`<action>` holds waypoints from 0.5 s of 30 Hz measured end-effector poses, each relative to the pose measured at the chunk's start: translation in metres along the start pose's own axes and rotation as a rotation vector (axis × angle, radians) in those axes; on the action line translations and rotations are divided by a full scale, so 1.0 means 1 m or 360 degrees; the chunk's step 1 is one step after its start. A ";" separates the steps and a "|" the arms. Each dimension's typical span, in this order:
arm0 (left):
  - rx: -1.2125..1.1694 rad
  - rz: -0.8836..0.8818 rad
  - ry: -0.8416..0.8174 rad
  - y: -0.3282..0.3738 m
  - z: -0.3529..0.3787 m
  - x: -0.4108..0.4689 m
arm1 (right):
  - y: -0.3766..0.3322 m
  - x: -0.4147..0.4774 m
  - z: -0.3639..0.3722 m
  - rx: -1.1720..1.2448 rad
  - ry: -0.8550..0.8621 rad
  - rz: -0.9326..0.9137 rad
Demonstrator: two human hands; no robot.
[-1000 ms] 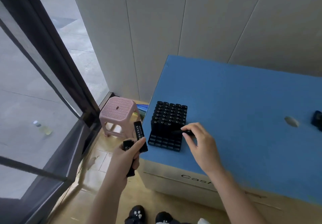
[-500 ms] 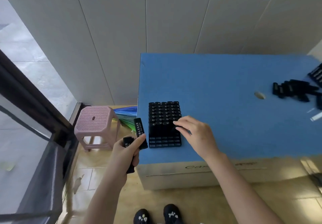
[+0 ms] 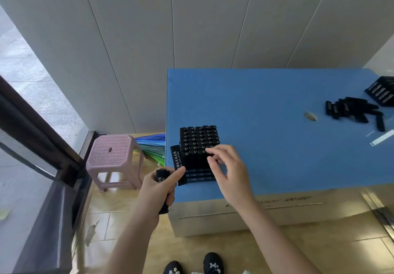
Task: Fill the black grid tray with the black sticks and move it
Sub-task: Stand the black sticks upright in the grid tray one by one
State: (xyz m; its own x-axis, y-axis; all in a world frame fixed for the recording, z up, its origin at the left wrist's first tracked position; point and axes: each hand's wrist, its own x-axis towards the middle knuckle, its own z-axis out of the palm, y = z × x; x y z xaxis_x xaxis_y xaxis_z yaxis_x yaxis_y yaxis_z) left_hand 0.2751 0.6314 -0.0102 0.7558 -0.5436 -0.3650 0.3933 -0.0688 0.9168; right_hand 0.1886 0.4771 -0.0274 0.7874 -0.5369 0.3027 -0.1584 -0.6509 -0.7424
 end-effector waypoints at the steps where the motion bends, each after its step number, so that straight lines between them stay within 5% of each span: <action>1: 0.0015 0.0008 -0.0017 0.000 0.002 0.000 | -0.011 -0.006 -0.001 0.0304 -0.0084 0.0206; 3: 0.0016 0.0030 -0.0063 -0.001 0.007 0.000 | -0.029 -0.015 -0.002 0.0841 -0.0345 0.0647; 8: 0.0012 0.0059 -0.0138 -0.003 0.022 -0.001 | -0.042 -0.017 -0.004 0.1383 -0.0612 0.1289; 15: 0.0258 0.0147 -0.0192 -0.007 0.030 0.001 | -0.038 -0.018 -0.008 0.1875 -0.0612 0.1626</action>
State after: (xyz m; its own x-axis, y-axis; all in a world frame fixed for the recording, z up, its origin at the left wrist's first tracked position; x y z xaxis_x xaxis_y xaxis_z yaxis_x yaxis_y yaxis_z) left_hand 0.2578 0.6061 -0.0120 0.7129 -0.6493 -0.2650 0.2287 -0.1420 0.9631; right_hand 0.1759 0.5070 -0.0004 0.7692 -0.1879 -0.6107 -0.3047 0.7322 -0.6091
